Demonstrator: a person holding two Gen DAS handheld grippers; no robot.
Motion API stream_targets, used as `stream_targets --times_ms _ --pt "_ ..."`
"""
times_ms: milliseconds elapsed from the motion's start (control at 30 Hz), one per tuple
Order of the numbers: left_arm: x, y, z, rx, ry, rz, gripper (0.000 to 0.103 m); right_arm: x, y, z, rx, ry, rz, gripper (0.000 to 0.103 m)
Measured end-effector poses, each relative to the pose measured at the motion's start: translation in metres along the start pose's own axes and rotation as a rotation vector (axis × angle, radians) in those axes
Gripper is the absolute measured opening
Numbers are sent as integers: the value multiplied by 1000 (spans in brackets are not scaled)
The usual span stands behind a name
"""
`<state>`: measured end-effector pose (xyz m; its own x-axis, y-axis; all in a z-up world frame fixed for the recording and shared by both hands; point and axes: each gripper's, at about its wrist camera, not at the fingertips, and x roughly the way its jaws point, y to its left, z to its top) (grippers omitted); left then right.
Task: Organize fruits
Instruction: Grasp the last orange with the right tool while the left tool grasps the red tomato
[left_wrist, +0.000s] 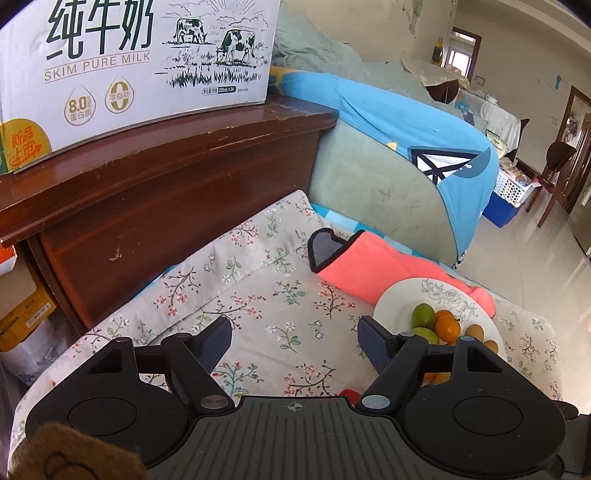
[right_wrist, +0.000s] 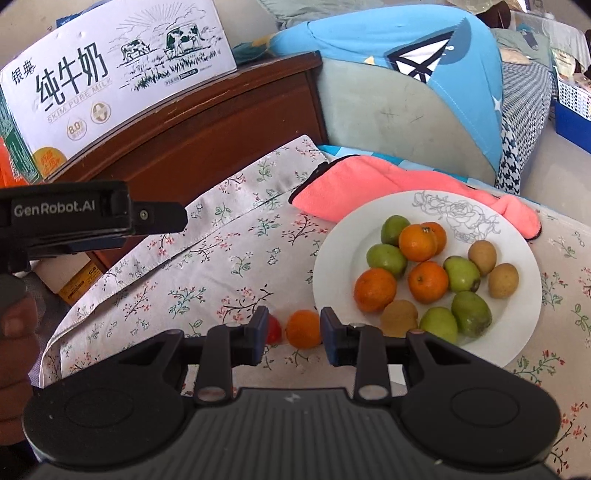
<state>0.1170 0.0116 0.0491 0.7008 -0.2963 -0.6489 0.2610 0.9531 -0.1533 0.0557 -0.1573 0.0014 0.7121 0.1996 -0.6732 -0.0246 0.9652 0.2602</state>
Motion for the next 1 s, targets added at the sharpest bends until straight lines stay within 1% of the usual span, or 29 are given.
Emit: stream_targets --times_ms 167,500,600,700,833,1000 --pt "2 -1 -2 -3 16 -2 76 14 2 -2 -28 23 -30 32" --pt "4 0 -5 -5 33 -2 77 27 14 -3 -117 16 -66 32" --pt "5 2 -6 -14 36 4 77 28 17 -5 -149 15 -78 25" --pt "8 3 -6 -24 46 1 77 27 21 -7 -182 13 -89 24" --pt "11 2 -8 -9 52 11 77 22 19 -7 -166 21 -84 24" --pt "21 -1 -17 11 85 16 77 3 14 -8 -113 36 -89 24"
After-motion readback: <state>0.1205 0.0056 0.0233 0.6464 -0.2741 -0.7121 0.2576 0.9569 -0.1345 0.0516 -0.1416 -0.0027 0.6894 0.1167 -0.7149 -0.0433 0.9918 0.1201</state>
